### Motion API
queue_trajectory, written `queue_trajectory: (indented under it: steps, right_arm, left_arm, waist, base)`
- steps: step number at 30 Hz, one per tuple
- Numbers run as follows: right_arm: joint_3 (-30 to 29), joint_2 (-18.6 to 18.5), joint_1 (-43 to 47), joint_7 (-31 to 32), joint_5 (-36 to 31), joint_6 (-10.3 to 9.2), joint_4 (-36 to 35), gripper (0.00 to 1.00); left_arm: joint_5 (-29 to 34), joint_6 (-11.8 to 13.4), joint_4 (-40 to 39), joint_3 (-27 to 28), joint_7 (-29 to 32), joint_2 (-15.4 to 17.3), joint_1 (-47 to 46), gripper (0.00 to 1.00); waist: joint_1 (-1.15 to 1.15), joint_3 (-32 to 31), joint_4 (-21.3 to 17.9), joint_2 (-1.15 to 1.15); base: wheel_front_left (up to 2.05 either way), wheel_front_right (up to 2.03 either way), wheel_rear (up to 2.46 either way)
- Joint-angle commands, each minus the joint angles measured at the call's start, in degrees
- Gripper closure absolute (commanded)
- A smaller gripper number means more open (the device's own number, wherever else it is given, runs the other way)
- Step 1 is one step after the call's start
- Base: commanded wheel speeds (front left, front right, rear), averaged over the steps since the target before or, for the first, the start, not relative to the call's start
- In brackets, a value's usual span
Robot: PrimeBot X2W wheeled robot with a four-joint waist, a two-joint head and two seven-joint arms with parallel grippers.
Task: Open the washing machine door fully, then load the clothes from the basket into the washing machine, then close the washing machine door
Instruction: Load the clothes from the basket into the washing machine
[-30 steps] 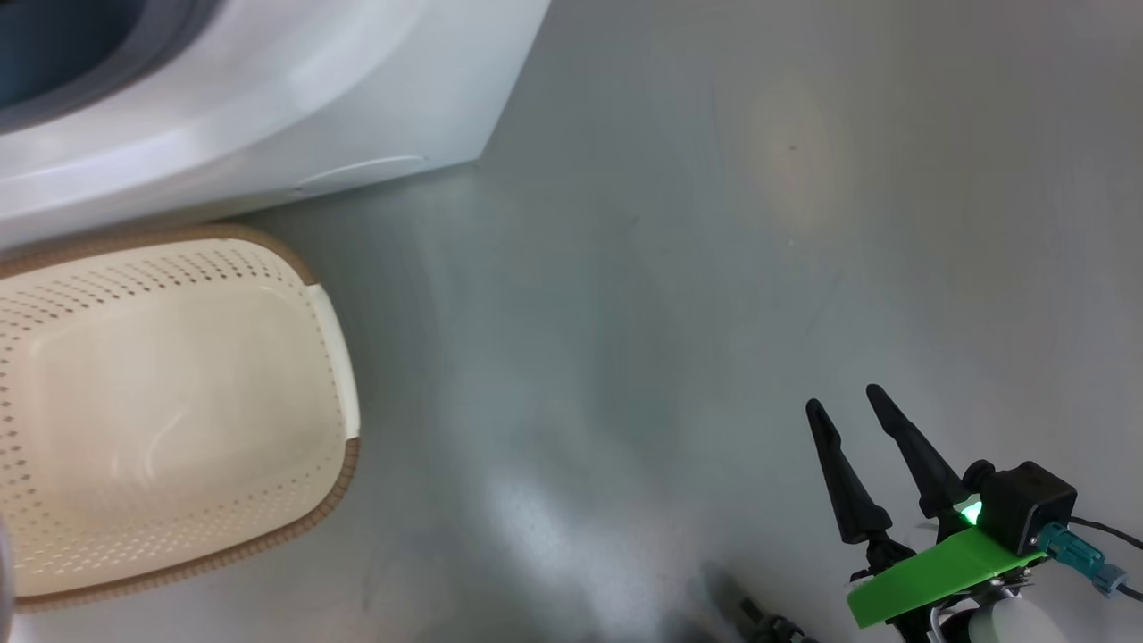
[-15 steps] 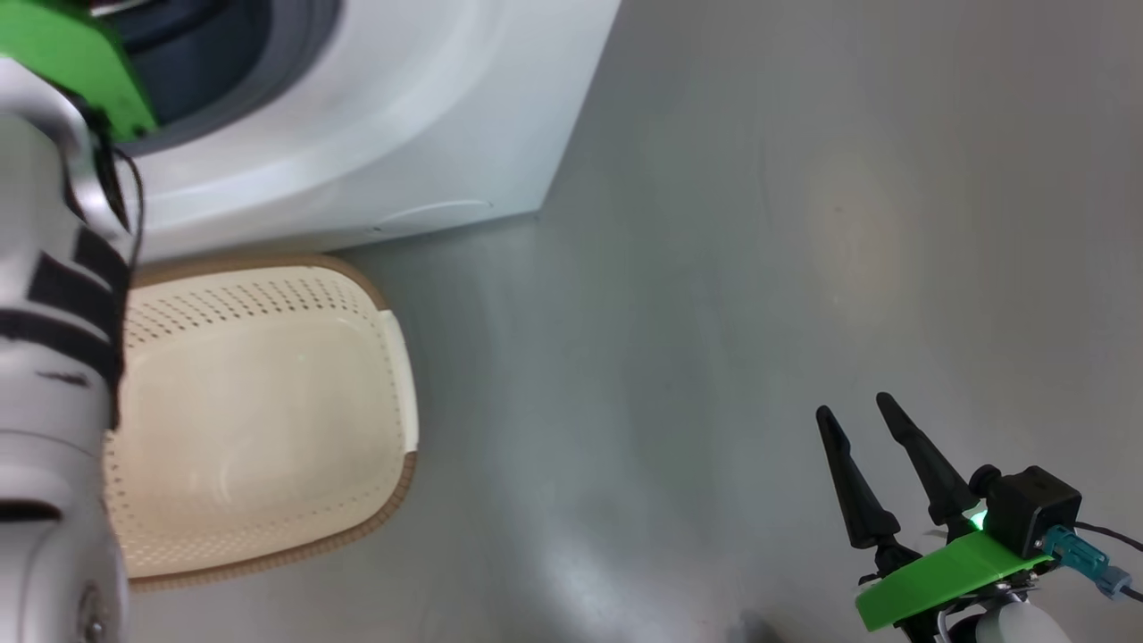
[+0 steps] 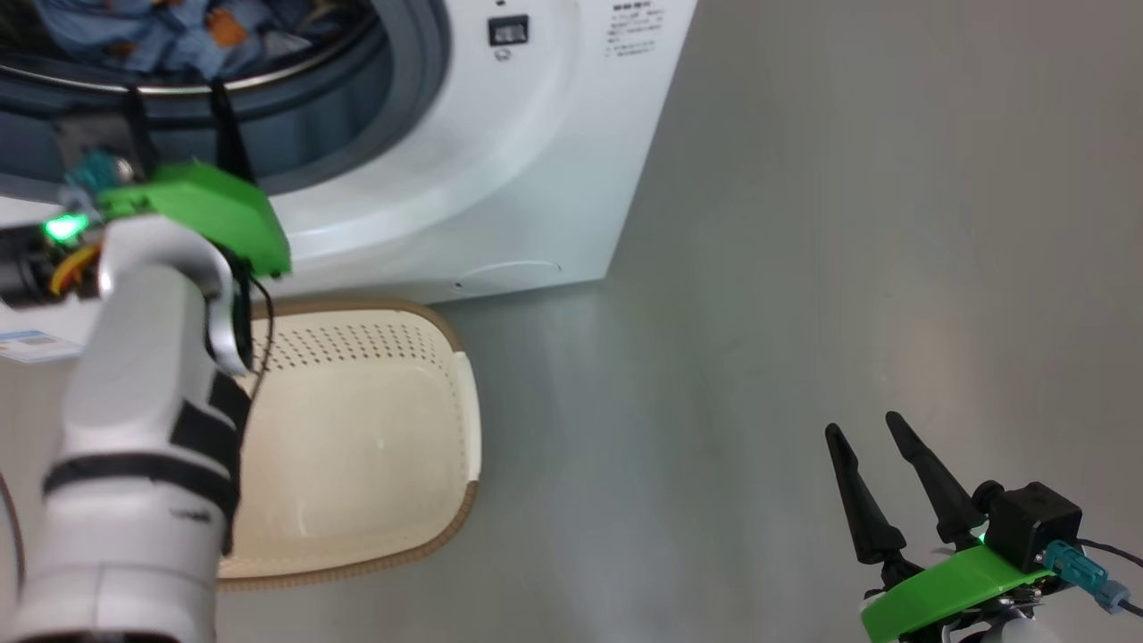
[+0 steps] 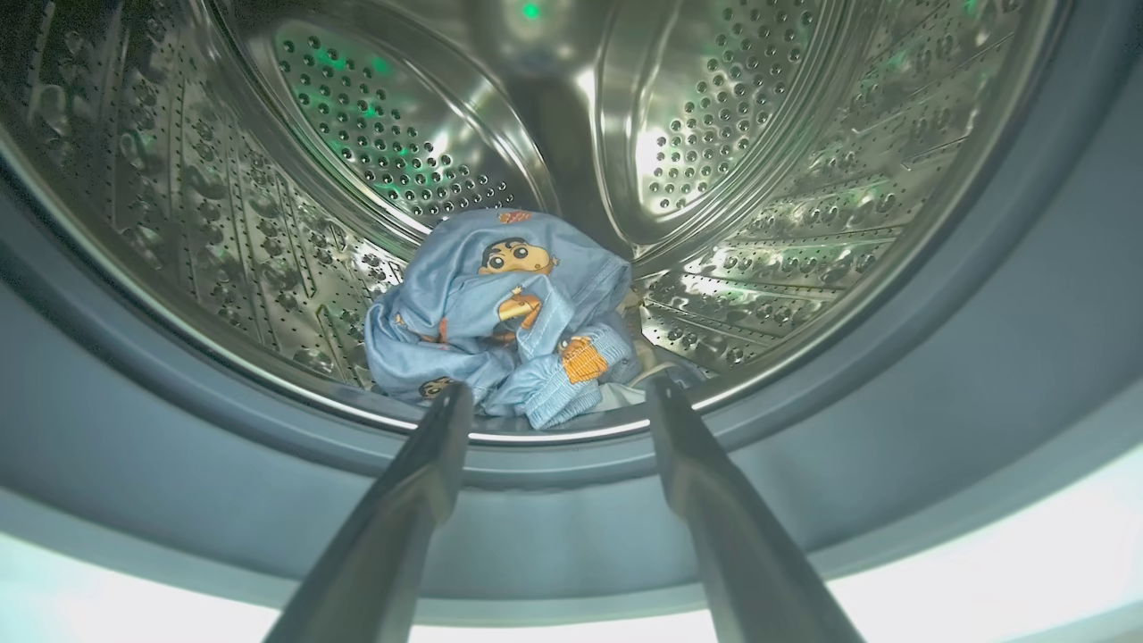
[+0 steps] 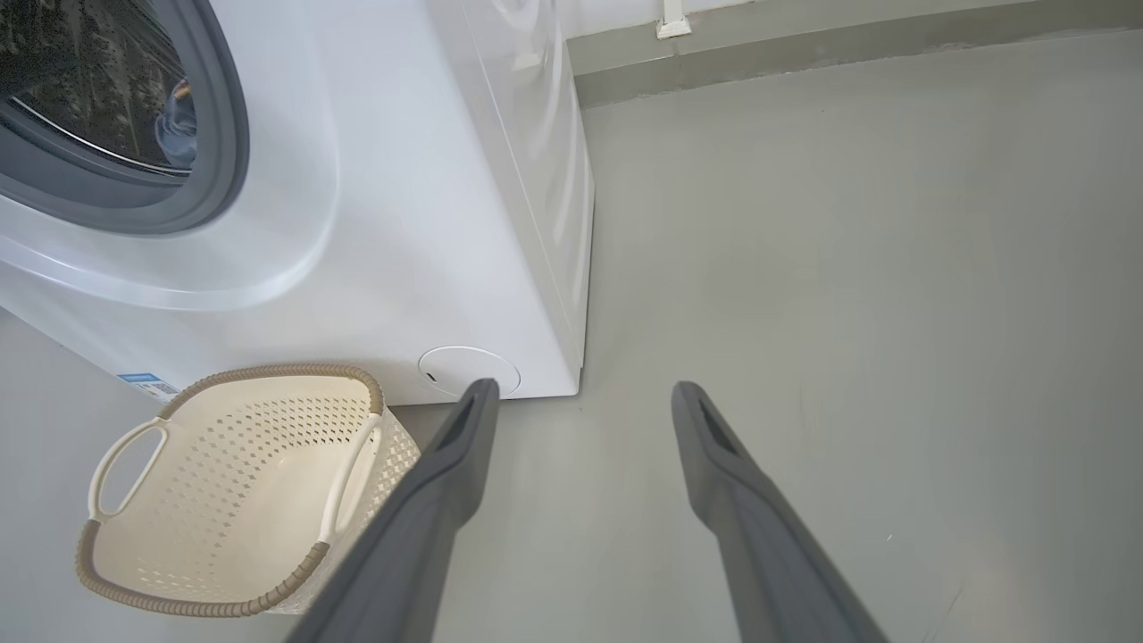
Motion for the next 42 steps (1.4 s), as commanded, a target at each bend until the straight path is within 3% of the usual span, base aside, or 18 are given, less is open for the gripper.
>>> queue_trajectory:
  steps: [1,20,27,42]
  right_arm:
    - [0.71,-0.26,1.14,-0.28,-0.53,0.09,-1.03,0.0]
    - [-0.61,0.06,1.95,-0.28,-3.77,0.09,-2.2,0.0]
    - [-1.02,0.32,3.18,-0.28,-4.52,0.09,-2.84,0.0]
    - [-0.99,-0.16,6.17,-0.28,-7.35,0.09,-4.83,0.0]
  left_arm:
    - [0.24,-0.11,-3.32,0.49,-0.36,1.58,2.22,0.0]
    - [-1.38,0.92,-29.9,1.63,-0.37,-0.87,33.08,0.0]
    - [-2.98,2.5,-41.11,0.73,-0.37,-0.96,44.52,0.0]
    - [-5.88,5.49,-54.41,-0.16,-0.37,-0.98,61.79,0.0]
  waist:
    - [0.0,-2.58,2.11,0.0]
    - [0.0,-10.44,6.3,0.0]
    - [0.0,-12.85,7.84,0.0]
    - [0.0,-17.38,6.72,0.0]
  base:
    - [0.0,0.0,0.0]
    - [0.0,0.0,0.0]
    - [0.0,0.0,0.0]
    - [0.0,0.0,0.0]
